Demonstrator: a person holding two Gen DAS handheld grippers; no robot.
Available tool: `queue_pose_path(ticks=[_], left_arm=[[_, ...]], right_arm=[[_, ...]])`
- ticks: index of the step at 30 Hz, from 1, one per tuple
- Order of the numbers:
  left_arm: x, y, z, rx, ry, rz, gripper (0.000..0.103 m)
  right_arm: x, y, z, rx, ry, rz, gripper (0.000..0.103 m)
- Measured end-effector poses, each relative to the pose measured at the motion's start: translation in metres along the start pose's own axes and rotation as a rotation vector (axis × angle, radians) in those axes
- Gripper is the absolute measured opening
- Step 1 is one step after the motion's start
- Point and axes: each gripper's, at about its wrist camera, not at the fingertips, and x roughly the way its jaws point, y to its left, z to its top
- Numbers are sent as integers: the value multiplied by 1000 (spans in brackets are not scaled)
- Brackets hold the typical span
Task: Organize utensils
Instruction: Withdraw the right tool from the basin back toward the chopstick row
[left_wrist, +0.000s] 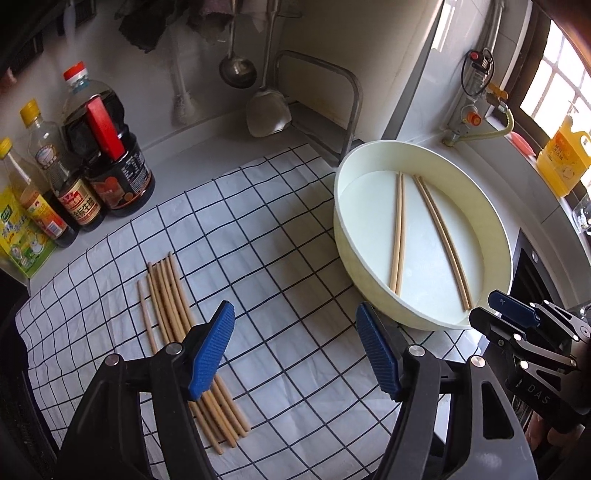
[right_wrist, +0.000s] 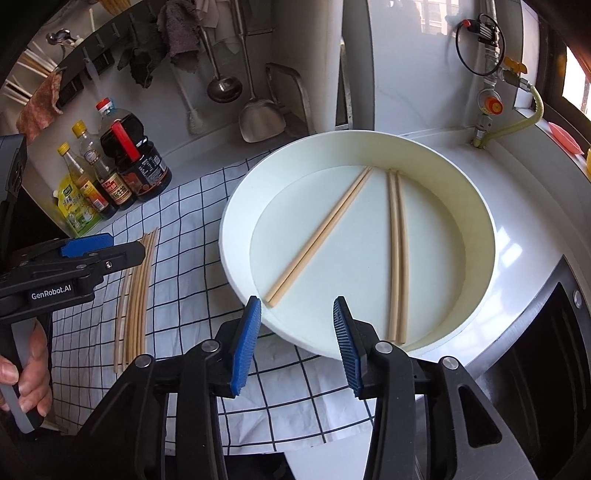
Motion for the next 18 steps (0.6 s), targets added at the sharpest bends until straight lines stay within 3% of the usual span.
queue_pose_path(ticks=[9,18], left_arm=[[-9,39,-31,-94,14,25,68],[-13,83,-60,-164,25,99,72]], right_arm=[[14,38,-10,-67,62,34,42],[35,81,-16,-136,106,68,42]])
